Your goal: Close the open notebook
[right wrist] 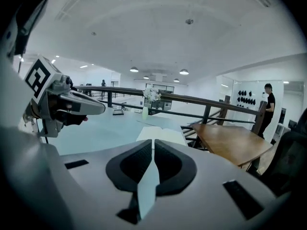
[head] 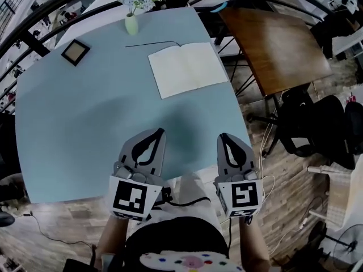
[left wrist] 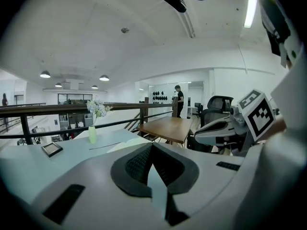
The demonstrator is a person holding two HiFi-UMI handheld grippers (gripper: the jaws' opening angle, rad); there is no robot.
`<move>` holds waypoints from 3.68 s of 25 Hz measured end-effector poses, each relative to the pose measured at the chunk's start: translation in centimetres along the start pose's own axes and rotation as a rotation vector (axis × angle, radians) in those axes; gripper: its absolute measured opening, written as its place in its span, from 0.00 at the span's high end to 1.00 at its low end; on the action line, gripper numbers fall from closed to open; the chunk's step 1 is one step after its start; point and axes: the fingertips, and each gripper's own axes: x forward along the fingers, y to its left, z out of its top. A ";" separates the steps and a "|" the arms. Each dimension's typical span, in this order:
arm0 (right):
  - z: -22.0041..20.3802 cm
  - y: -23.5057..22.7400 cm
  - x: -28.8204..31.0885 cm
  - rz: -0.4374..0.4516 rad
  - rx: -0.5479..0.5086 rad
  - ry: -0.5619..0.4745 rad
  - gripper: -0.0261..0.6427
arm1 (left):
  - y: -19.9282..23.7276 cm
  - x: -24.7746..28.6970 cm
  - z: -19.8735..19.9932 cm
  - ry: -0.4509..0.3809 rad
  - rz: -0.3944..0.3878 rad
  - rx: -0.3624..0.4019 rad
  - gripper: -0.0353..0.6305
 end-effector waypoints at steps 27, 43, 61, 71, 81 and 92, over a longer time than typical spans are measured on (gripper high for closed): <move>-6.0 -0.7 17.1 0.285 -0.706 0.148 0.75 | 5.2 4.4 -6.1 0.101 0.352 -0.155 0.92; -9.2 0.4 23.4 0.334 -1.137 0.149 0.72 | 6.5 5.1 -8.4 0.131 0.475 -0.232 0.92; -9.8 1.8 25.1 0.320 -1.315 0.097 0.74 | 7.9 5.1 -9.2 0.131 0.522 -0.286 0.92; -10.6 2.0 24.9 0.319 -1.217 0.124 0.87 | 8.1 5.6 -9.2 0.134 0.505 -0.281 0.92; -9.6 1.5 24.5 0.304 -0.963 0.115 0.88 | 7.6 6.4 -8.7 0.134 0.468 -0.260 0.92; -8.1 0.0 23.7 0.273 -0.570 0.129 0.89 | 7.1 7.0 -7.9 0.134 0.425 -0.242 0.92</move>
